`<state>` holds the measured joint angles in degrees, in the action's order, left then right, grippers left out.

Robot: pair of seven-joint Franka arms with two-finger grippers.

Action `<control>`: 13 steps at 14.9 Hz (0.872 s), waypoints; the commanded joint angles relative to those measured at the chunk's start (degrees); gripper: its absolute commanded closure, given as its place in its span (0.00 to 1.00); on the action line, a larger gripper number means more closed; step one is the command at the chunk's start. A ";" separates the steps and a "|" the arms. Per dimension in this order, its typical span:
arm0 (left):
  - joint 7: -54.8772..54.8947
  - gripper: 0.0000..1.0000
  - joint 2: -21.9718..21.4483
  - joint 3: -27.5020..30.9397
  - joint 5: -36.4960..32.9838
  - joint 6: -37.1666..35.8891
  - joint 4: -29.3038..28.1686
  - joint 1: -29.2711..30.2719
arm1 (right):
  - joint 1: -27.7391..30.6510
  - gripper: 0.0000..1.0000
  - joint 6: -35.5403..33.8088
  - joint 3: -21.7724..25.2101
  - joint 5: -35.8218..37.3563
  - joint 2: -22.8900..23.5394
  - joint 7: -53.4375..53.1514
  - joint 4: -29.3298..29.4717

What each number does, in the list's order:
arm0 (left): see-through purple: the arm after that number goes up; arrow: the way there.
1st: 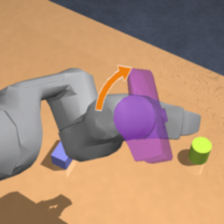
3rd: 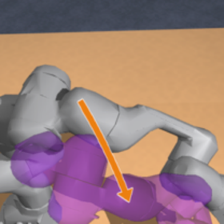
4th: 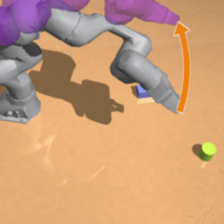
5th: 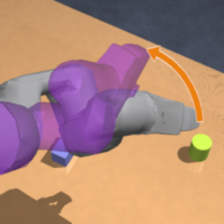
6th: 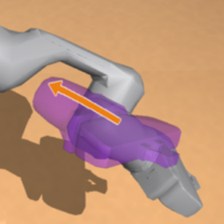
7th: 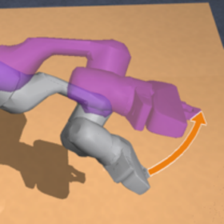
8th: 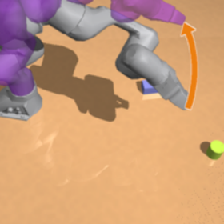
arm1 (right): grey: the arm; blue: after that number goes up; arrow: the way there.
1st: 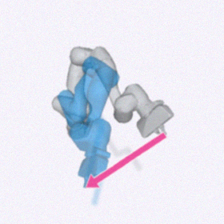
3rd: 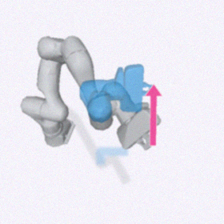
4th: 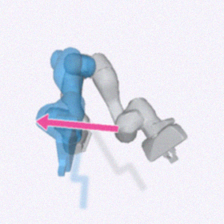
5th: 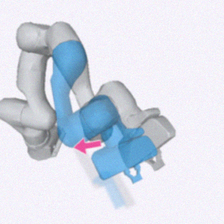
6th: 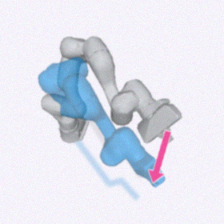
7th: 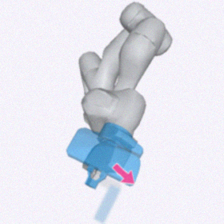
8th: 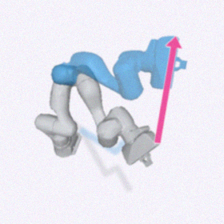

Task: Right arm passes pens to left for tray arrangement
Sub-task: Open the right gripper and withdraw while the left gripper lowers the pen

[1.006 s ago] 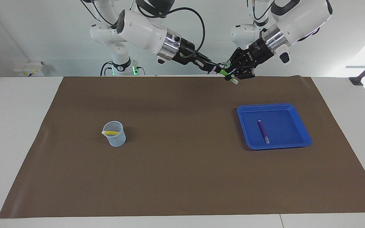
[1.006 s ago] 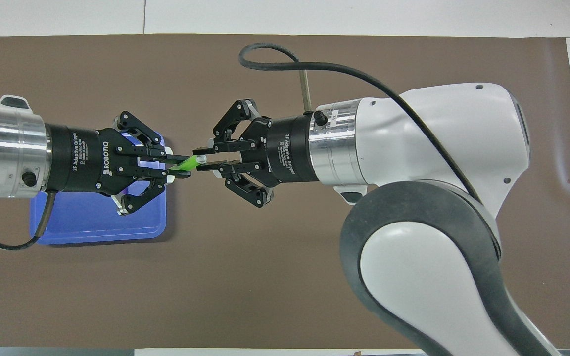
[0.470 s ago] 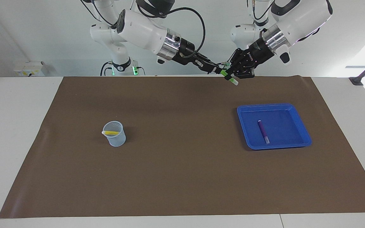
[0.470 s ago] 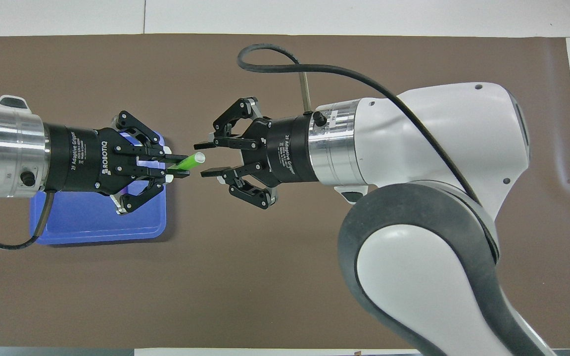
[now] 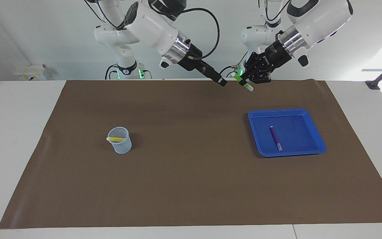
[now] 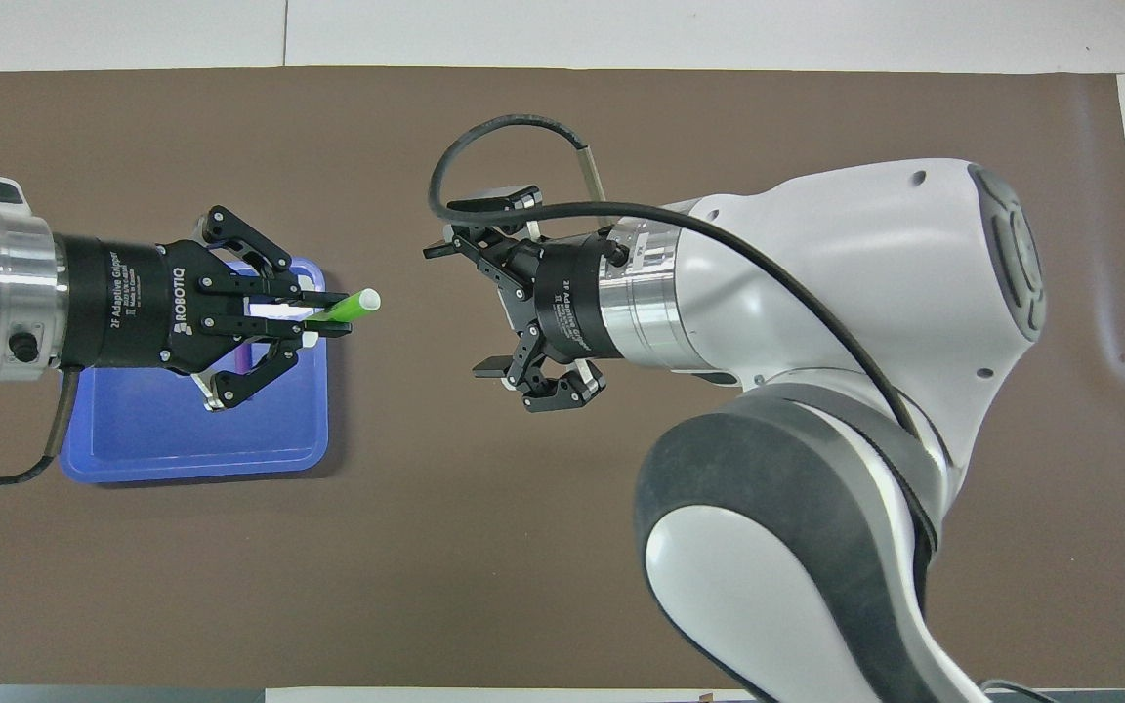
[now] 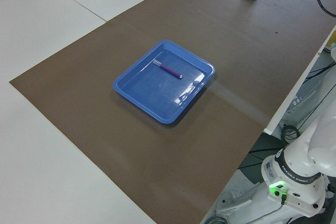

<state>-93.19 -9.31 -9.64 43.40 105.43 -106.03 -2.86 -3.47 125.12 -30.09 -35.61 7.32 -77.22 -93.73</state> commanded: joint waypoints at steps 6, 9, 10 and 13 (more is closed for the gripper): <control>38.46 1.00 -3.08 0.06 -9.55 -3.21 -6.64 10.40 | 0.39 0.00 -7.87 6.78 19.51 -5.55 15.39 -8.91; 55.78 1.00 -2.29 0.06 -14.99 -3.22 -8.57 12.70 | 0.39 0.00 -7.96 12.57 22.60 -7.75 29.61 -13.83; 62.71 1.00 -1.24 0.06 -17.71 -3.13 -9.19 13.23 | 0.39 0.00 -8.05 14.77 22.78 -8.19 34.71 -14.98; 79.43 1.00 2.79 0.06 -22.81 -2.17 -10.16 17.18 | 0.39 0.00 -7.87 20.93 25.93 -8.64 47.12 -17.27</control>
<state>-23.64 -8.99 -9.19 23.93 102.64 -115.49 11.87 -3.26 116.88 -11.71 -12.22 0.71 -36.94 -107.88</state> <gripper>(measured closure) 0.833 0.000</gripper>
